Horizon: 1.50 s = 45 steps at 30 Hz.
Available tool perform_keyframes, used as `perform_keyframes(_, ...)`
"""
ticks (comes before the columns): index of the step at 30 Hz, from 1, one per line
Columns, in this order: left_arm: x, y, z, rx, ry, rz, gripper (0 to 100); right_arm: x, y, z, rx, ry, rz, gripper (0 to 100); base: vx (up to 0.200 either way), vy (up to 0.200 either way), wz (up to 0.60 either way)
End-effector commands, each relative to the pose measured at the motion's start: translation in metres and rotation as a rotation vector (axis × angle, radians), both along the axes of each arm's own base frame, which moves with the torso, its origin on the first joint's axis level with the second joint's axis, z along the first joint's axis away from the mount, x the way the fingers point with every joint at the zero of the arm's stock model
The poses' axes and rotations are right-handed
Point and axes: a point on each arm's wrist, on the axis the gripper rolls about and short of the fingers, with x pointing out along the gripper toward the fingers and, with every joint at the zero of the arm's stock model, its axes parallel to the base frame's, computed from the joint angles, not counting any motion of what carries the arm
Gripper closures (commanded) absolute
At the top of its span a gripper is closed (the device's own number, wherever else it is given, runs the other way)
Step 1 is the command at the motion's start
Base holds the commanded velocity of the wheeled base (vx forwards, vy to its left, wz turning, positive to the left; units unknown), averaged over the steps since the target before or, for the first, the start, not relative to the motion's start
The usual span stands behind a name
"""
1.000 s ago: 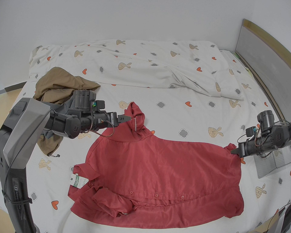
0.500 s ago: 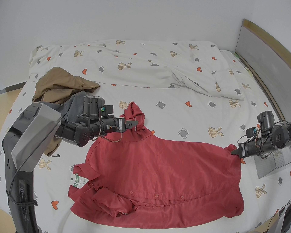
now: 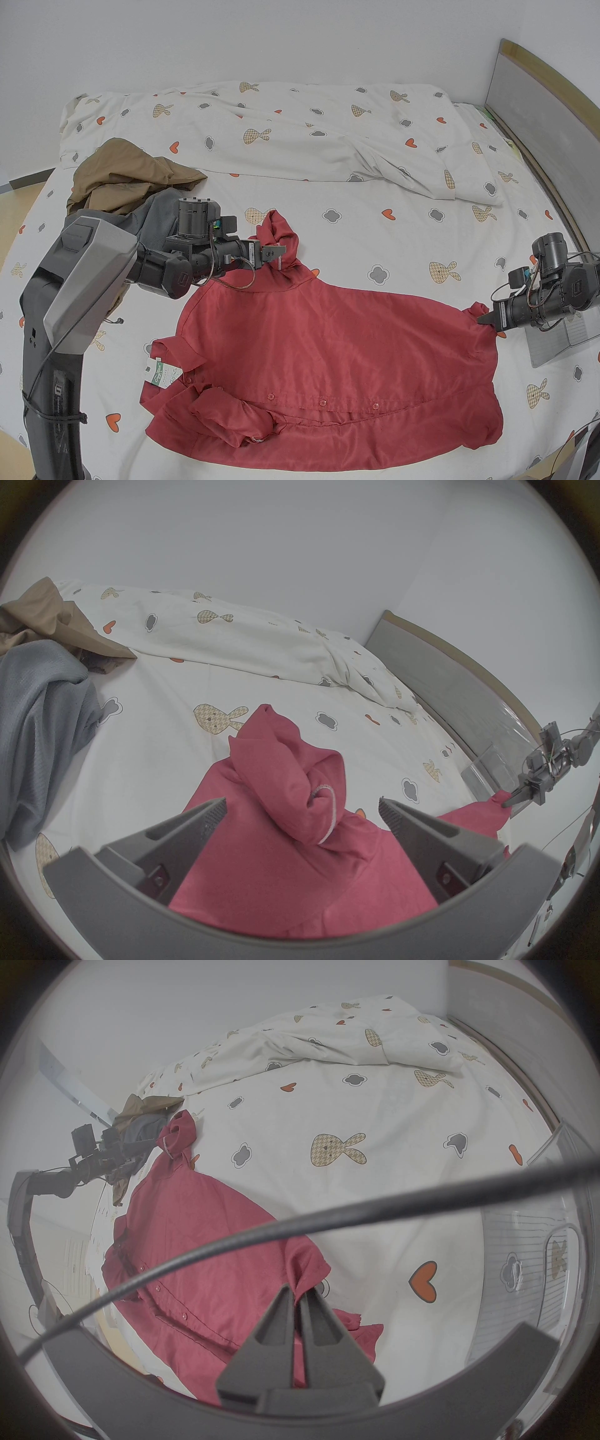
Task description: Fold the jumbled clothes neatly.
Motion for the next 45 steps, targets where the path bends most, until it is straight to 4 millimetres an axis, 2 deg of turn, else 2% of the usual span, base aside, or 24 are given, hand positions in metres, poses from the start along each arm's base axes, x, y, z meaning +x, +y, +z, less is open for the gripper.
perform_keyframes(1, 0.009, -0.003, -0.012, 0.006, 0.011, 0.008, 0, -0.006, 0.0, 0.003, 0.001, -0.006, 0.0, 100, 0.0, 0.0, 0.0)
perform_keyframes(2, 0.011, -0.005, -0.013, 0.007, 0.007, 0.012, 0, -0.007, 0.0, 0.003, 0.001, -0.006, 0.0, 100, 0.0, 0.0, 0.0)
perform_keyframes(3, 0.012, -0.006, -0.015, 0.009, 0.005, 0.016, 100, -0.008, -0.001, 0.003, -0.001, -0.006, -0.003, 100, 0.0, 0.0, 0.0)
perform_keyframes(7, 0.026, -0.014, -0.025, 0.019, -0.026, 0.051, 100, -0.01, 0.0, 0.004, 0.0, -0.007, -0.002, 100, 0.0, 0.0, 0.0)
perform_keyframes(13, 0.024, -0.013, -0.025, 0.024, 0.004, 0.052, 100, -0.012, 0.0, 0.004, 0.002, -0.006, 0.001, 100, 0.0, 0.0, 0.0)
perform_keyframes(16, 0.022, -0.009, -0.015, 0.02, -0.003, 0.059, 100, -0.013, 0.0, 0.005, 0.002, -0.008, 0.001, 100, 0.0, 0.0, 0.0)
perform_keyframes(24, -0.006, 0.013, 0.024, -0.002, 0.004, 0.093, 100, -0.016, 0.0, 0.008, 0.001, -0.018, 0.001, 100, 0.0, 0.0, 0.0)
perform_keyframes(25, -0.006, 0.013, 0.024, -0.002, 0.004, 0.093, 100, -0.016, 0.0, 0.008, 0.001, -0.018, 0.001, 100, 0.0, 0.0, 0.0)
perform_keyframes(27, -0.019, 0.022, 0.039, -0.011, 0.006, 0.104, 100, -0.015, 0.001, 0.009, 0.0, -0.021, 0.001, 100, 0.0, 0.0, 0.0)
perform_keyframes(31, -0.035, 0.028, 0.051, -0.014, 0.014, 0.099, 100, -0.015, 0.001, 0.01, -0.003, -0.024, -0.001, 100, 0.0, 0.0, 0.0)
perform_keyframes(33, -0.053, 0.033, 0.061, -0.021, 0.028, 0.077, 100, -0.015, 0.0, 0.009, -0.003, -0.024, -0.004, 100, 0.0, 0.0, 0.0)
perform_keyframes(42, -0.113, 0.046, 0.076, -0.034, 0.088, 0.029, 100, -0.019, -0.003, 0.015, -0.001, -0.041, -0.02, 100, 0.0, 0.0, 0.0)
perform_keyframes(43, -0.113, 0.046, 0.076, -0.034, 0.088, 0.029, 100, -0.019, -0.003, 0.015, -0.001, -0.041, -0.02, 100, 0.0, 0.0, 0.0)
perform_keyframes(44, -0.131, 0.05, 0.078, -0.029, 0.1, 0.026, 100, -0.021, -0.003, 0.014, -0.001, -0.035, -0.02, 100, 0.0, 0.0, 0.0)
perform_keyframes(45, -0.134, 0.05, 0.078, -0.028, 0.102, 0.026, 100, -0.022, -0.002, 0.014, -0.001, -0.036, -0.018, 100, 0.0, 0.0, 0.0)
